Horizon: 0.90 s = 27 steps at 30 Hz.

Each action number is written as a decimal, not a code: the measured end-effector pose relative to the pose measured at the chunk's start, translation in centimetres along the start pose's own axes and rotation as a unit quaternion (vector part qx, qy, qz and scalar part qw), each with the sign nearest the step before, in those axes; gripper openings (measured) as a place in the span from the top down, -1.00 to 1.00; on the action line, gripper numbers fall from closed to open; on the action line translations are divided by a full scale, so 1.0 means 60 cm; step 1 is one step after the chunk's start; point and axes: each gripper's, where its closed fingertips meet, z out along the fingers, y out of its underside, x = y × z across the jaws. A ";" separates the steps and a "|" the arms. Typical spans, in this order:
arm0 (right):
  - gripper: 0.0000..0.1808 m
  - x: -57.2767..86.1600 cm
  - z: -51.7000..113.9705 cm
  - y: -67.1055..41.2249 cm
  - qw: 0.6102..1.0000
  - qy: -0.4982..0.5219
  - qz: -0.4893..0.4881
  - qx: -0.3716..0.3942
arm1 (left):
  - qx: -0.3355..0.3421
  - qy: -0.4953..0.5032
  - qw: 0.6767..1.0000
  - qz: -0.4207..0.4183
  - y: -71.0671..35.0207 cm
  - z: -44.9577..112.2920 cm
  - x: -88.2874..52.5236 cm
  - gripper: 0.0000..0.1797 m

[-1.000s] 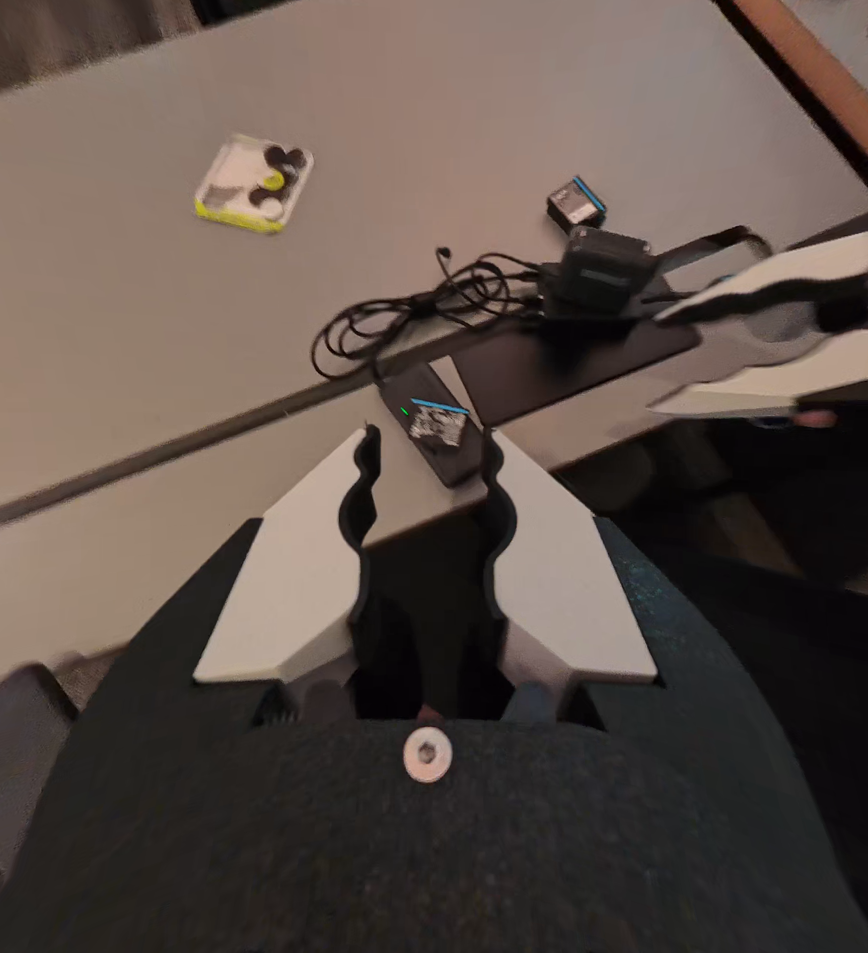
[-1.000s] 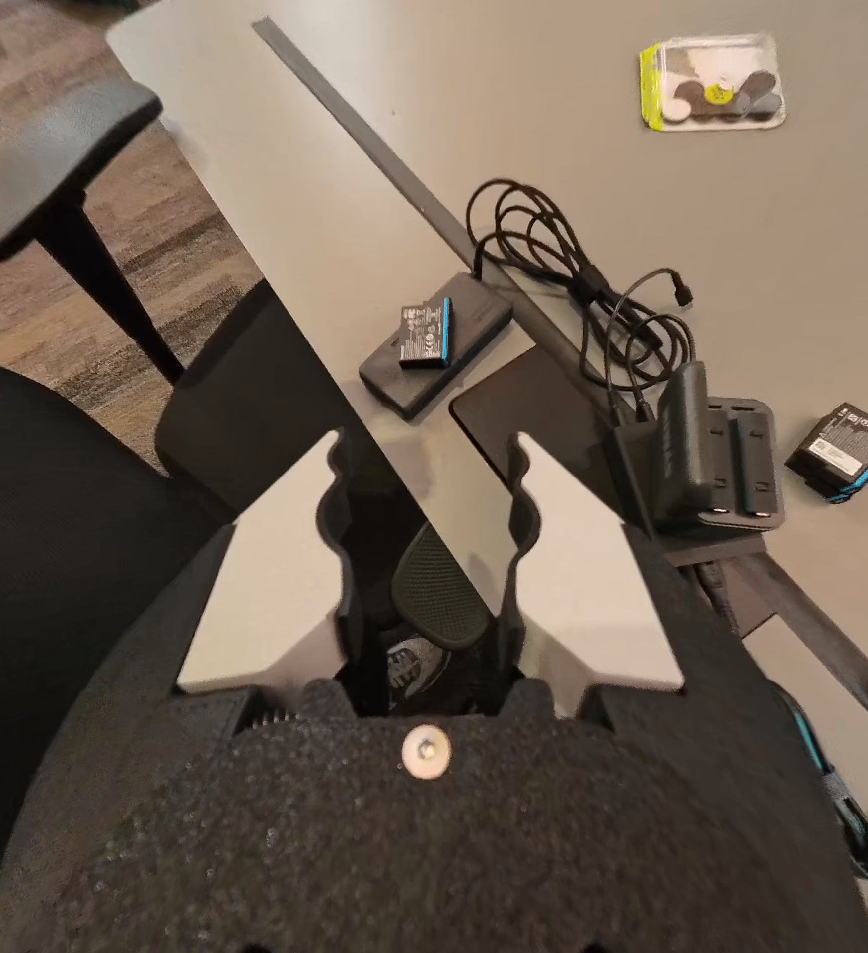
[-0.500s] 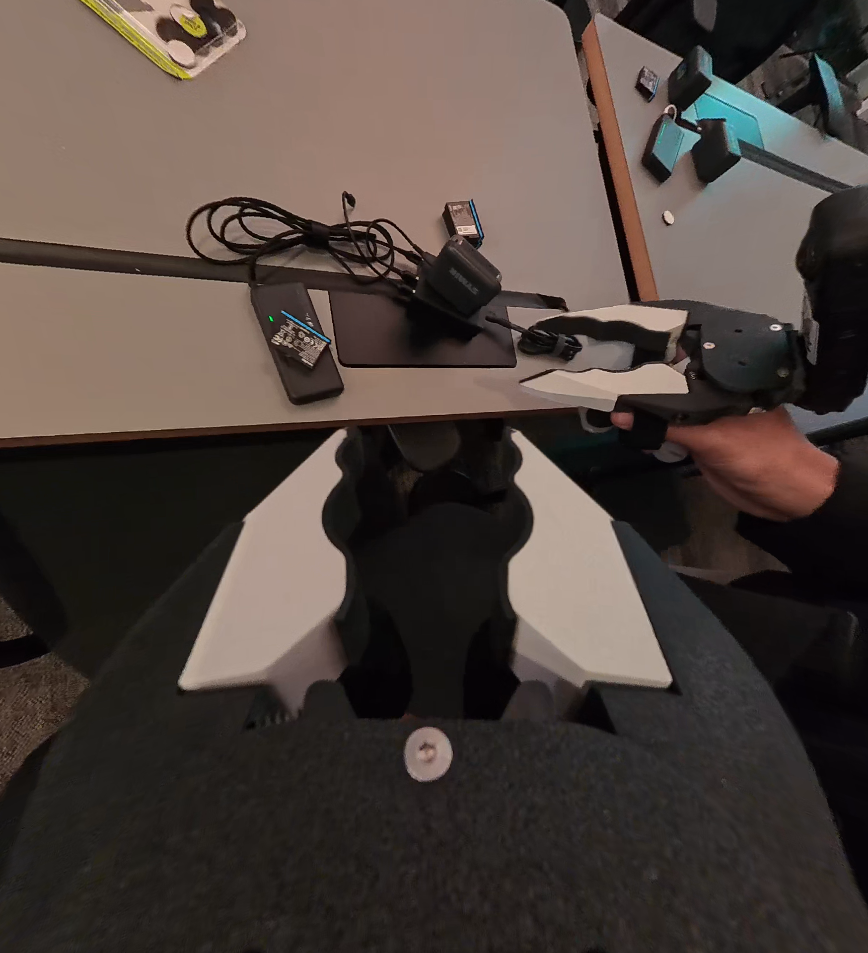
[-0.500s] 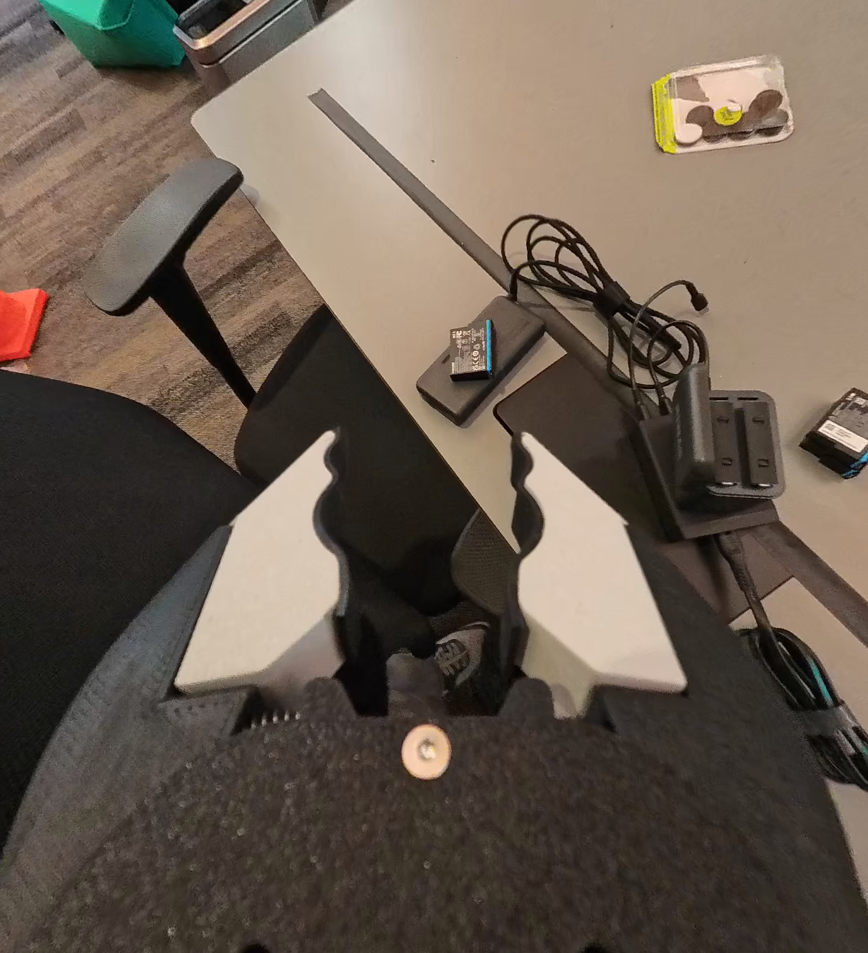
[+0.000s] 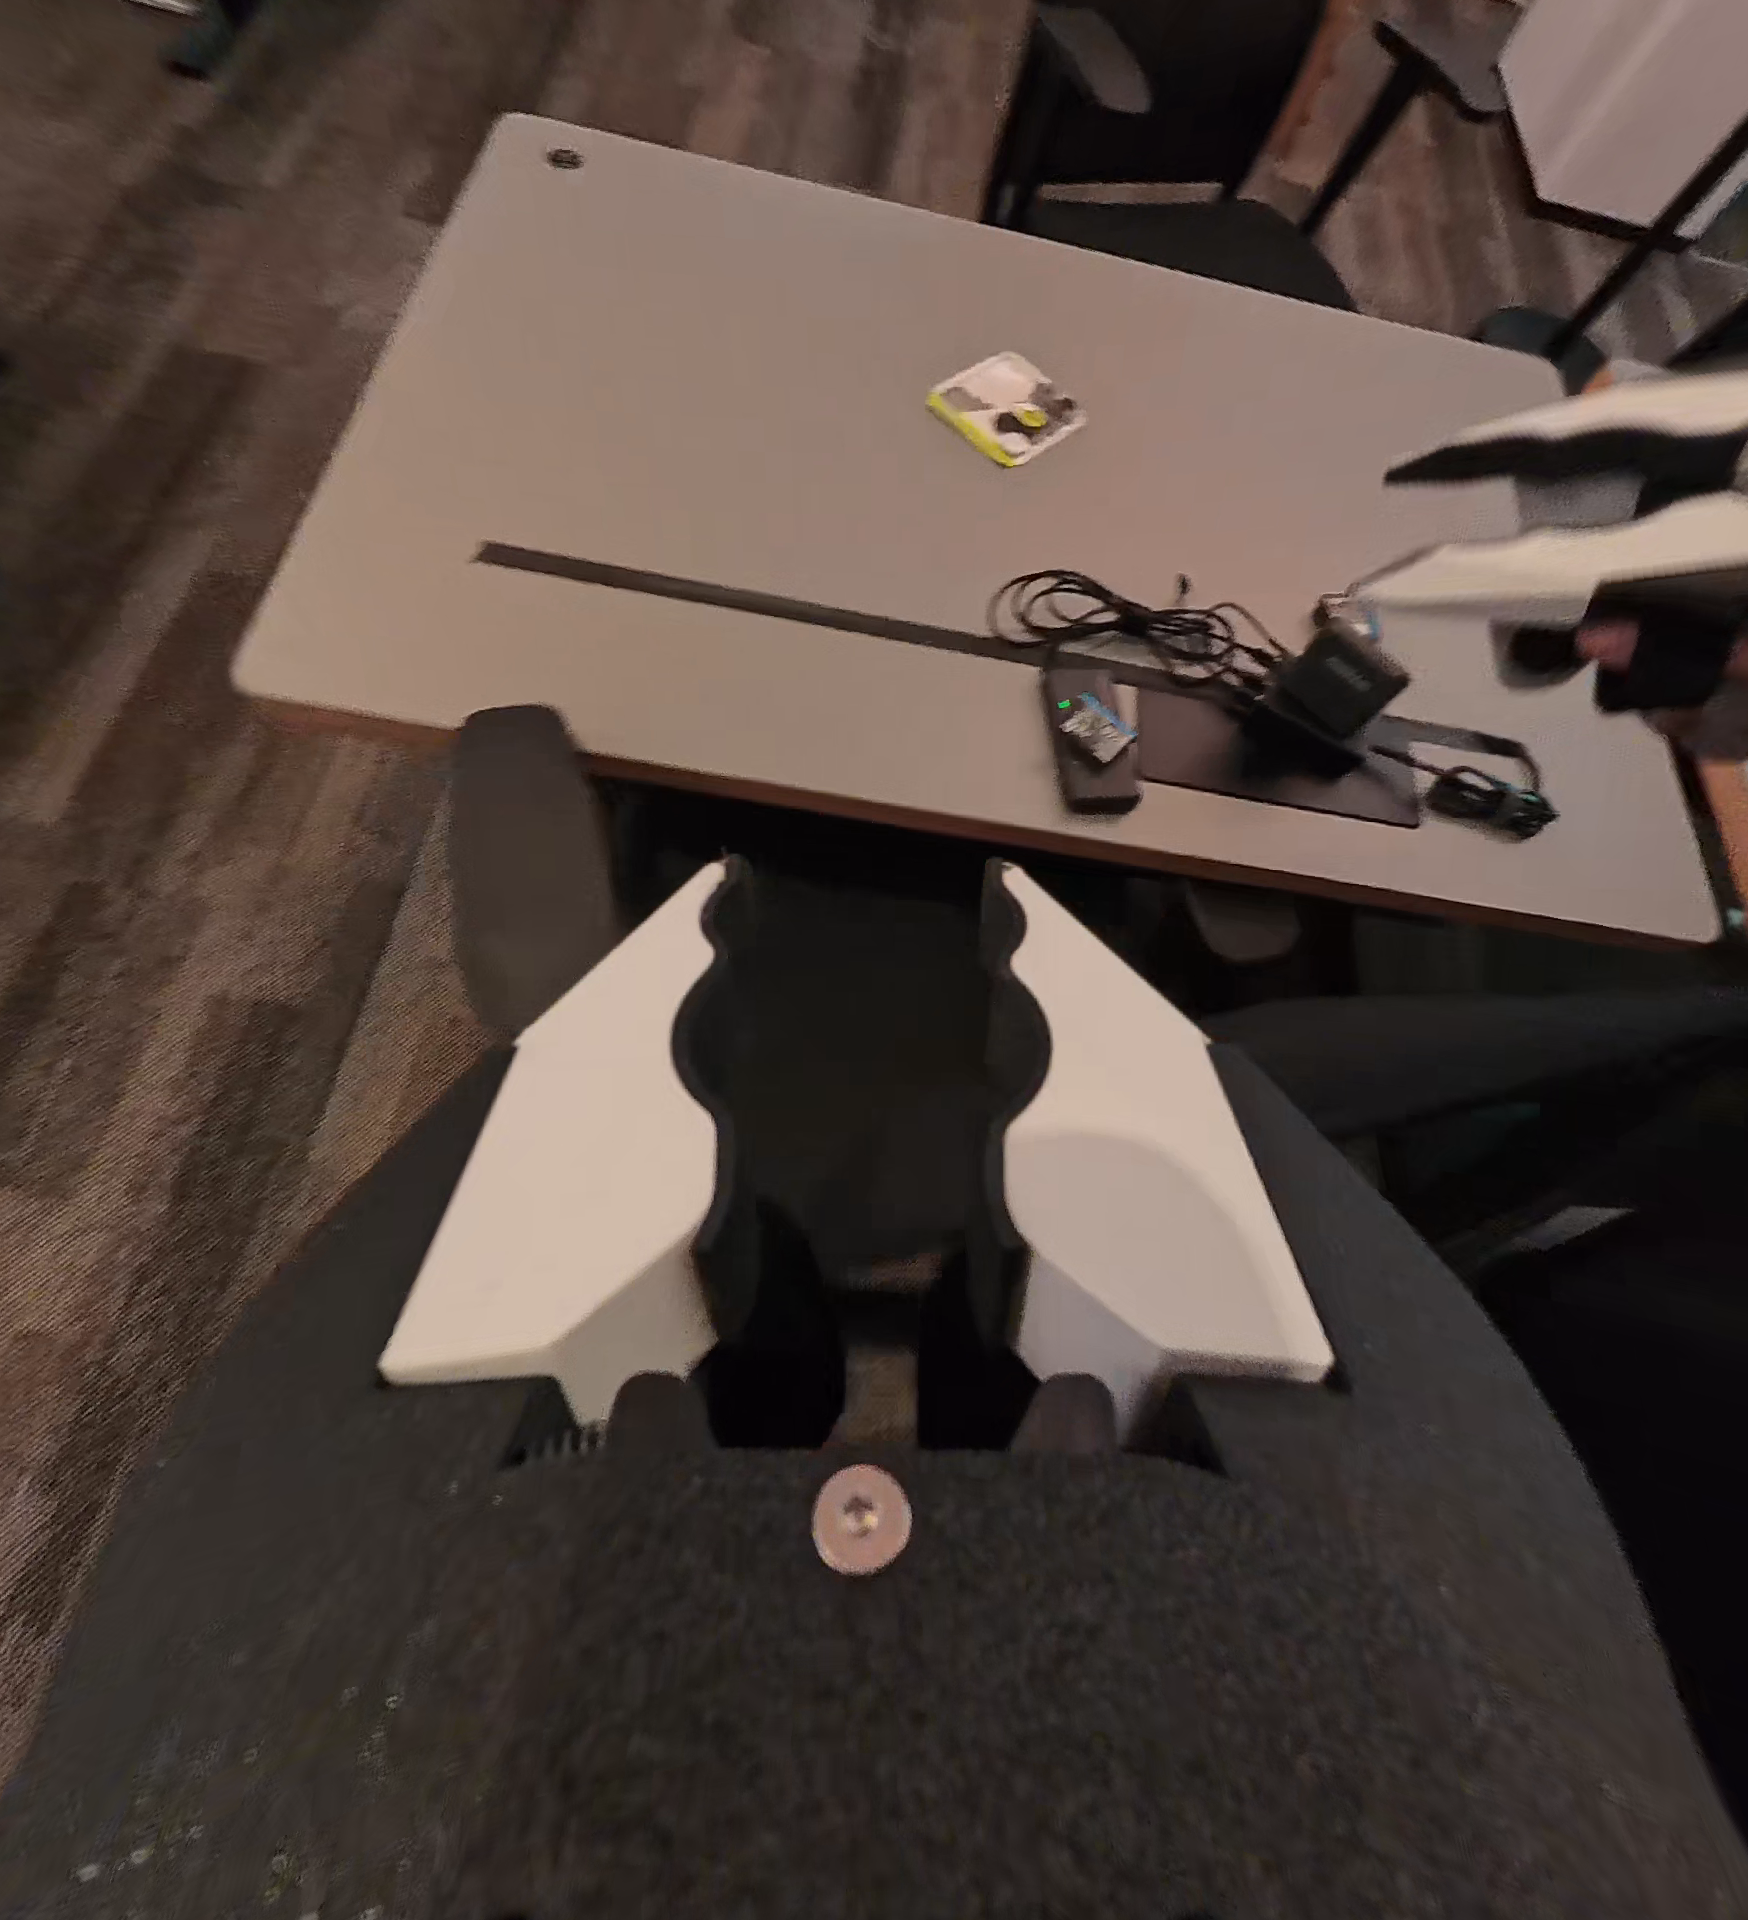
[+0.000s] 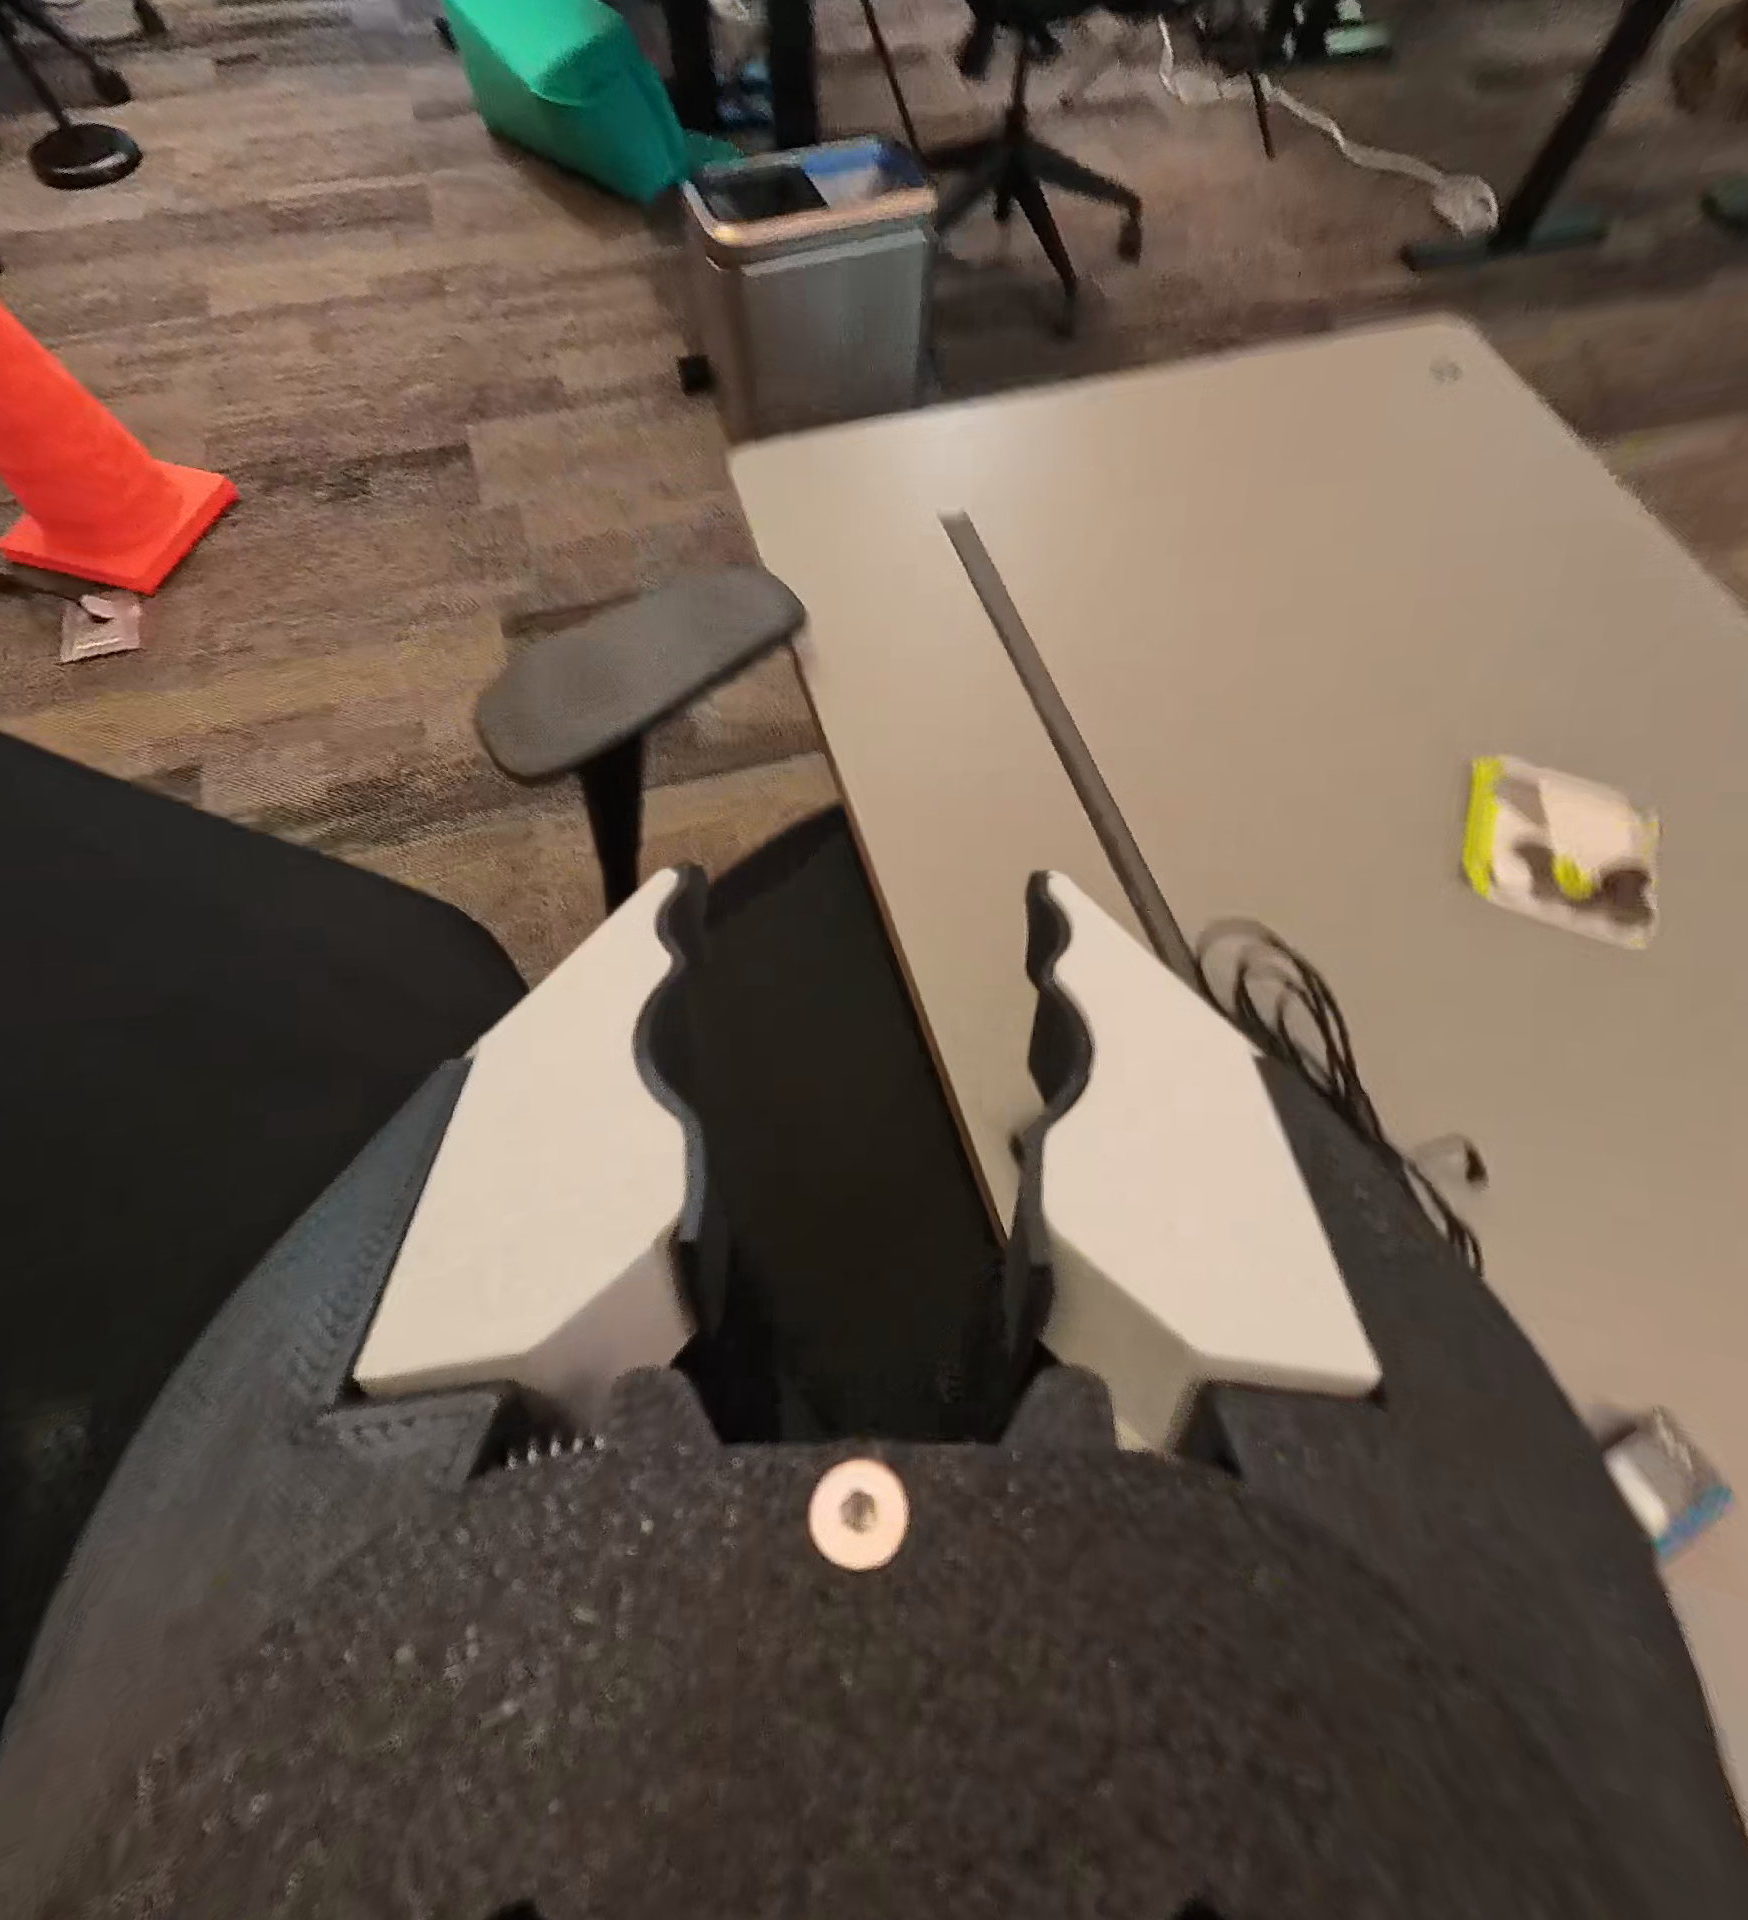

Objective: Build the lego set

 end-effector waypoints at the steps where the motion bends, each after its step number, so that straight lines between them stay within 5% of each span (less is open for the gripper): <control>1: 0.32 -0.031 0.015 -0.037 1.000 -0.009 -0.013 0.007 | 0.002 -0.011 1.000 -0.005 0.015 -0.034 -0.032 0.53; 10: 0.32 -0.451 0.187 -0.370 0.983 -0.169 -0.057 0.054 | 0.026 -0.134 0.980 -0.148 0.211 -0.387 -0.335 0.54; 19: 0.40 -0.883 0.311 -0.517 0.905 -0.391 -0.163 0.040 | 0.099 -0.325 0.895 -0.290 0.374 -0.704 -0.526 0.55; 27: 0.39 -1.085 0.450 -0.534 0.858 -0.479 -0.182 -0.015 | 0.119 -0.419 0.833 -0.342 0.444 -0.813 -0.649 0.58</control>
